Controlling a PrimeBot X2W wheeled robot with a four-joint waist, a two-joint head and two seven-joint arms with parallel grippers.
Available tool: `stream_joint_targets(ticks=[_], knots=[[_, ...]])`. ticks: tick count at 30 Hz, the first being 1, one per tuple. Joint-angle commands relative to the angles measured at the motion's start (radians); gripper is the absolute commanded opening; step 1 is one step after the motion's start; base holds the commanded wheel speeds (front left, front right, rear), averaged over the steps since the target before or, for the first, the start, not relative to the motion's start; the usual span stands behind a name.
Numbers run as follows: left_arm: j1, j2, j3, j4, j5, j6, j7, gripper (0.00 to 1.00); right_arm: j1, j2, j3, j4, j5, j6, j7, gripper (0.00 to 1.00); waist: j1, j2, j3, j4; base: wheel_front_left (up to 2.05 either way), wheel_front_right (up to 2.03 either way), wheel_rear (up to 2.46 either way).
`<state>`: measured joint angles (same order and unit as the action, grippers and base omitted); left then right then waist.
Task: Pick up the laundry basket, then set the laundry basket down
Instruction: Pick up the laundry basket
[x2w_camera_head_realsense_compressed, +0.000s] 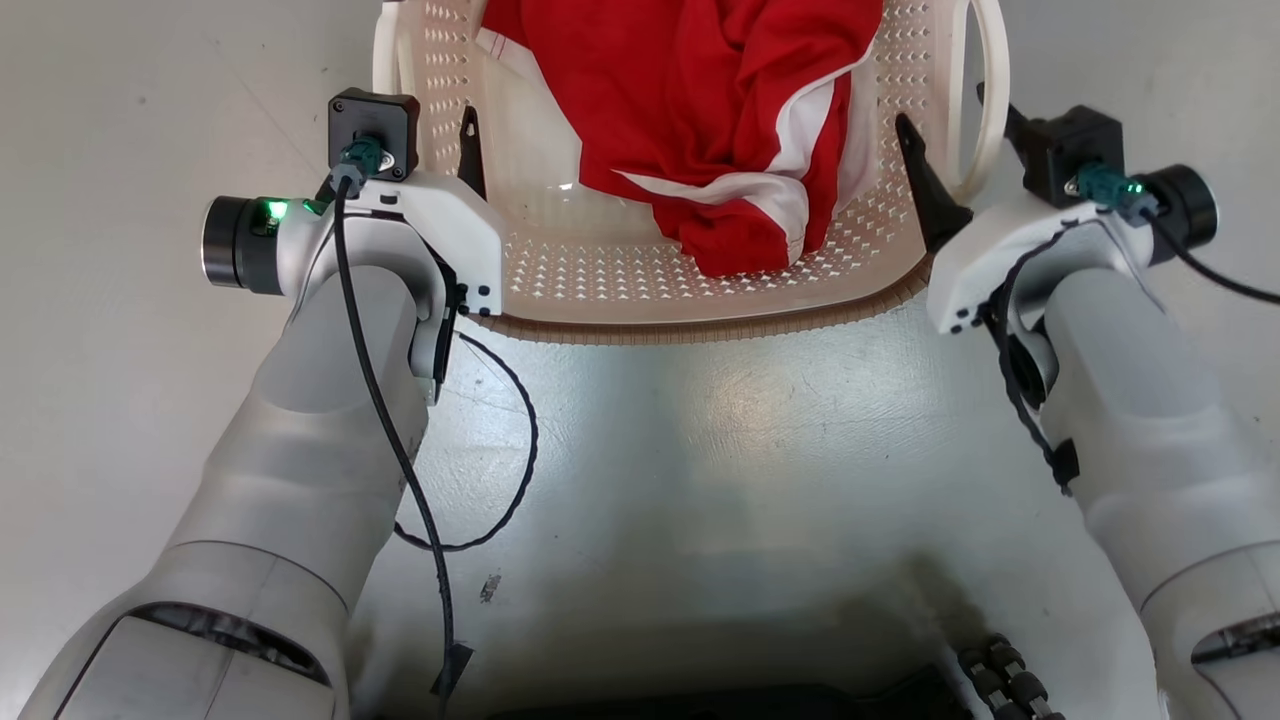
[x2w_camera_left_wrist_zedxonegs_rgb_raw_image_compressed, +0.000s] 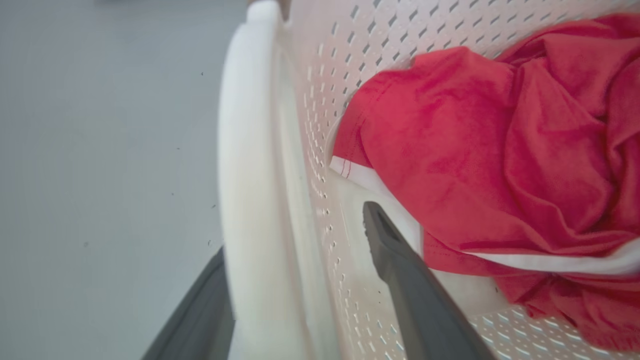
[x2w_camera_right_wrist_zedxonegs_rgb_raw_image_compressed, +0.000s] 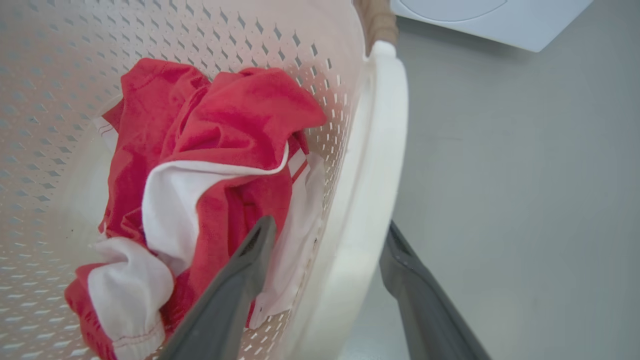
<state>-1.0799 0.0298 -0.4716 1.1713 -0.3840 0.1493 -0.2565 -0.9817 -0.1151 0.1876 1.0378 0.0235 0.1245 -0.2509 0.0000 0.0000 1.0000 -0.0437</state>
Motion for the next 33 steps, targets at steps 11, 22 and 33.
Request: stream_joint_targets(ticks=[11,22,33], knots=[[-0.015,0.02,-0.001,-0.012,-0.019,0.01,-0.005,0.0,0.014,0.018,0.008,-0.007,0.014,0.006,-0.011,0.23,0.0,0.0,0.005,0.001,0.0,0.0,0.0],[0.003,0.02,-0.026,0.023,-0.056,0.005,-0.005,0.0,0.023,0.023,0.027,0.041,0.029,0.006,-0.011,0.0,0.0,0.0,-0.034,0.001,0.0,0.0,0.0],[0.116,0.02,-0.075,0.059,-0.141,0.008,0.007,0.0,0.068,0.052,0.078,0.159,0.053,0.006,-0.011,0.0,0.0,0.0,-0.192,-0.003,0.0,0.0,0.0]])
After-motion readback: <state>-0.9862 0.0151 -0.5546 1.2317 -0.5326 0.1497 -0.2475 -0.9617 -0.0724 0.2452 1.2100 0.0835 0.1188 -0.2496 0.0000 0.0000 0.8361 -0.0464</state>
